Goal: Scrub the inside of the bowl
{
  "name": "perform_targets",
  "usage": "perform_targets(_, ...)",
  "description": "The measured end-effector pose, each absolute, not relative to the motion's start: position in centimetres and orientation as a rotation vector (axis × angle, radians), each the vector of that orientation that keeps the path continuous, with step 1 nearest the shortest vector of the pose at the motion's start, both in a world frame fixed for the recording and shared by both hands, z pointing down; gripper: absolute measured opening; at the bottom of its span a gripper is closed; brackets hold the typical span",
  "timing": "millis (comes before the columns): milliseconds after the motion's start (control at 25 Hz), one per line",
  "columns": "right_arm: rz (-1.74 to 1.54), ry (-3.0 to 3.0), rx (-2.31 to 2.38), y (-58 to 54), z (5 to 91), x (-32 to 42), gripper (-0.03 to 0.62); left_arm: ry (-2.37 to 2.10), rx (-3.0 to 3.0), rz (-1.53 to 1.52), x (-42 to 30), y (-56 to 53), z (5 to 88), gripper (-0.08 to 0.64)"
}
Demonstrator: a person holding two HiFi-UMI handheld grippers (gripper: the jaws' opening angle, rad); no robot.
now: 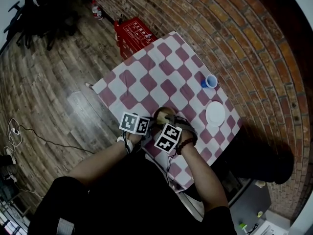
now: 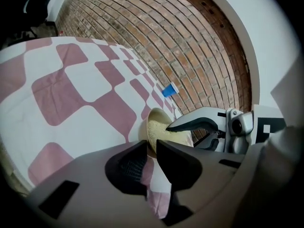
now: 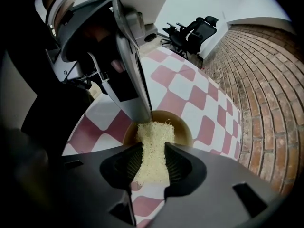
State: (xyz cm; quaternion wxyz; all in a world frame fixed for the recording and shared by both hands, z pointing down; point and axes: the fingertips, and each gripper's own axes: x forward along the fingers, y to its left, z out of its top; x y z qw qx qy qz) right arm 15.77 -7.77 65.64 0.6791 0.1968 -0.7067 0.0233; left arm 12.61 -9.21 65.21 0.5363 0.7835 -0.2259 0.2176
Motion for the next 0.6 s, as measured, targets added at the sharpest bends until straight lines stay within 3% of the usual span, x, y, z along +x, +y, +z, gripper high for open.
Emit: perform_targets(600,0.033,-1.557,0.411,-7.2,65.3,17.0,0.155,-0.565,1.811,0.476,12.4,-9.4,65.2,0.051)
